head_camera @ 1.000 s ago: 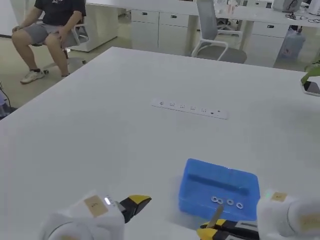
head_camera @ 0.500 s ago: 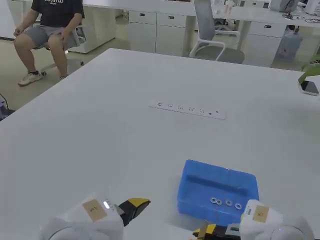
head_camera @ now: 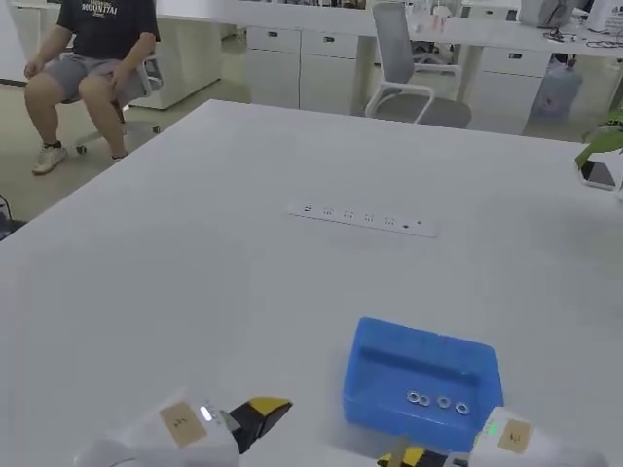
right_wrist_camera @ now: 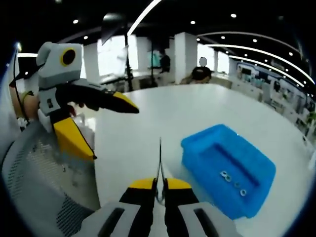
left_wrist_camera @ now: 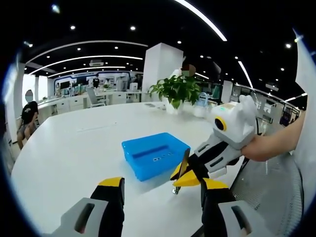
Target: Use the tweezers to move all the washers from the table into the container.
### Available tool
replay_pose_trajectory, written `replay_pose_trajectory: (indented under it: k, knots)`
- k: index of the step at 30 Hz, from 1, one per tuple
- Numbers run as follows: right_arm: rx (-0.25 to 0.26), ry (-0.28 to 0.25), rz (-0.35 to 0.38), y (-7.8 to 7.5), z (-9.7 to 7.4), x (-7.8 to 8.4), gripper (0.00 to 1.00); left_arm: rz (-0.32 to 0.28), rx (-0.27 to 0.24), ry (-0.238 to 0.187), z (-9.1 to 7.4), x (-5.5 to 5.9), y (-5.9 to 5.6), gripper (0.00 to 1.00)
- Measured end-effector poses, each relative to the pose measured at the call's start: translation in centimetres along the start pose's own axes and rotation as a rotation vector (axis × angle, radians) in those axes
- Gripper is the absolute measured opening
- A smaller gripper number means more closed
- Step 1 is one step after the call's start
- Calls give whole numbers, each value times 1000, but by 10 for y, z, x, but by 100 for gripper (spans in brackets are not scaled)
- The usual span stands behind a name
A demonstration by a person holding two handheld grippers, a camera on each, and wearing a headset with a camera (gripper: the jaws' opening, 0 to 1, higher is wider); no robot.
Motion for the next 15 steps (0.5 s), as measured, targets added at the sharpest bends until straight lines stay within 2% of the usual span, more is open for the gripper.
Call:
replay_pose_trajectory:
  k: [7,11,15]
  knots:
    - [-2,-8,35,3,-6,0,3,6,6,2,0,-1,-2,62]
    - [3,-37,60,3,-10,-3,3,-7,13,7,0,-2,-4,62]
    - [30,-57,58,-3,-15,-7,3,2,25,19,1,-1,-6,62]
Point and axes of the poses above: the centre of the closed fingertips' face, and the gripper's own axes: z roughly forward along the fingers, y roughly to its left, x roughly out of its underside, the point moved 5 cm from there along -z, roughly backward along the fingers, and after that the axes turned 7 degrees about z, right-handed, at the moved point
